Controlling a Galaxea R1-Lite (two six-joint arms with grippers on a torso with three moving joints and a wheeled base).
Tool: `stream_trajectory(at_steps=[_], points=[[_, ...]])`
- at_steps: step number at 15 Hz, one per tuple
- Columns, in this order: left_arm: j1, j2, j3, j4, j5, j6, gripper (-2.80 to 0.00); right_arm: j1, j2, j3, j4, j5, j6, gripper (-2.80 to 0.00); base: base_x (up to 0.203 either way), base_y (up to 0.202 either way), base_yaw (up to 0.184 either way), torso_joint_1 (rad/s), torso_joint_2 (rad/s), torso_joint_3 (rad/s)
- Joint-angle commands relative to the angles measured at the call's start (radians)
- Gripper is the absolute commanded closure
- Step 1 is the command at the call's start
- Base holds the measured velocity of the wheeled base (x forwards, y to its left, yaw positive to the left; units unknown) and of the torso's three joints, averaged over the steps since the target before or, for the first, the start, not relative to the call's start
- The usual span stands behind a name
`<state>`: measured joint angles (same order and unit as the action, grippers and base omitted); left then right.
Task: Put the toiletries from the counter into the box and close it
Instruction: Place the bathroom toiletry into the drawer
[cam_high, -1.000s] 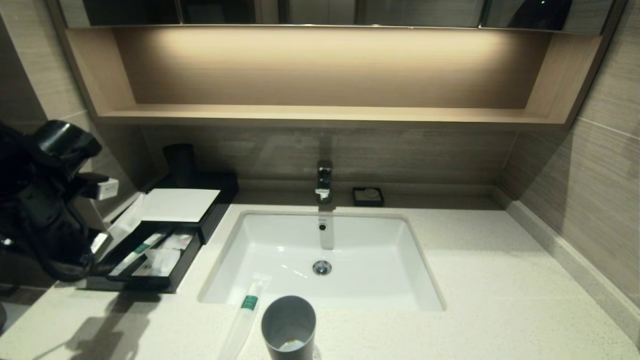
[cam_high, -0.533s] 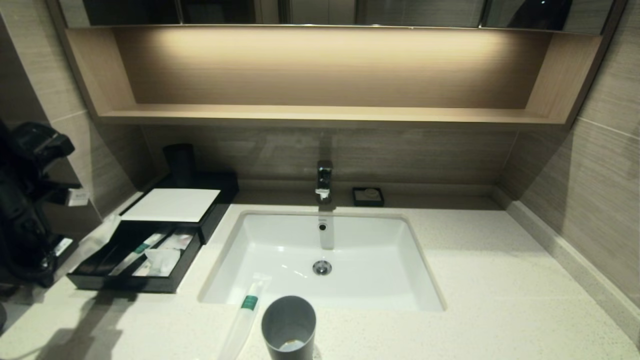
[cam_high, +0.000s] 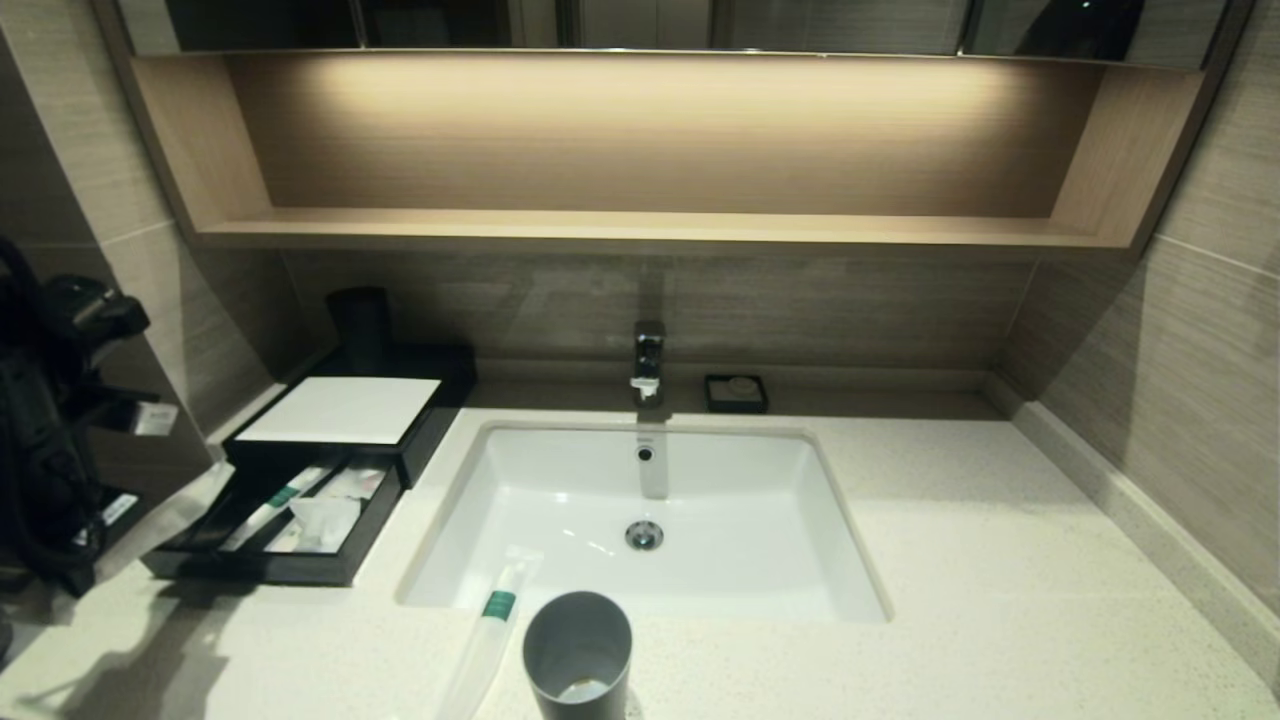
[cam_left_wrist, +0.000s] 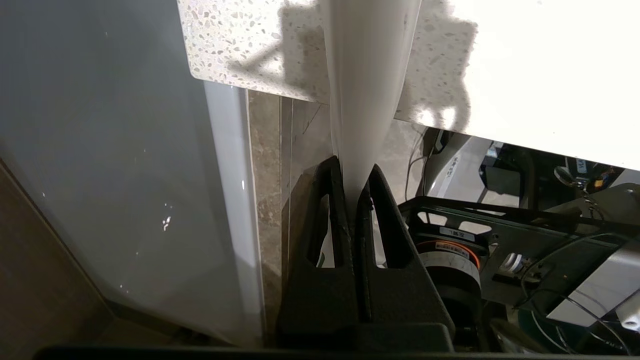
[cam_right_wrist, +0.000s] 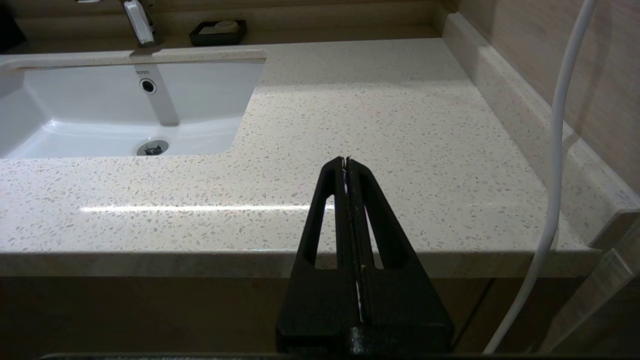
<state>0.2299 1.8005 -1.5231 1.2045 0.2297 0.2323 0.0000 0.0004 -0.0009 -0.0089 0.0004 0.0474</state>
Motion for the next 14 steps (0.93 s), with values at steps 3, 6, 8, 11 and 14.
stream_trajectory(at_steps=[3, 6, 8, 11, 14], points=[[0.020, 0.103, -0.068, 0.010, 0.000, 0.002, 0.00, 0.000, 0.000, 0.001, 0.000, 0.000, 0.000, 0.00, 0.000, 0.000, 0.000, 0.000, 0.00, 0.000], [0.020, 0.157, -0.117, 0.015, 0.000, 0.003, 0.00, 0.000, 0.000, 0.000, 0.000, 0.000, 0.000, 0.00, 0.000, 0.000, 0.000, 0.000, 0.00, 0.000], [0.020, 0.202, -0.147, 0.015, -0.001, 0.002, 0.00, 0.000, 0.000, 0.000, 0.000, 0.001, 0.000, 0.00, 0.000, 0.000, 0.000, 0.000, 0.00, 0.000], [0.019, 0.240, -0.188, 0.014, -0.001, 0.002, 0.00, 0.000, 0.000, 0.001, 0.000, 0.000, 0.000, 0.00, 0.000, 0.000, 0.000, 0.000, 0.00, 0.000], [0.014, 0.281, -0.237, 0.015, -0.002, 0.001, 0.00, 0.000, 0.001, 0.000, 0.000, 0.001, 0.000, 0.00, 0.000, 0.000, 0.000, 0.000, 0.00, 0.000]])
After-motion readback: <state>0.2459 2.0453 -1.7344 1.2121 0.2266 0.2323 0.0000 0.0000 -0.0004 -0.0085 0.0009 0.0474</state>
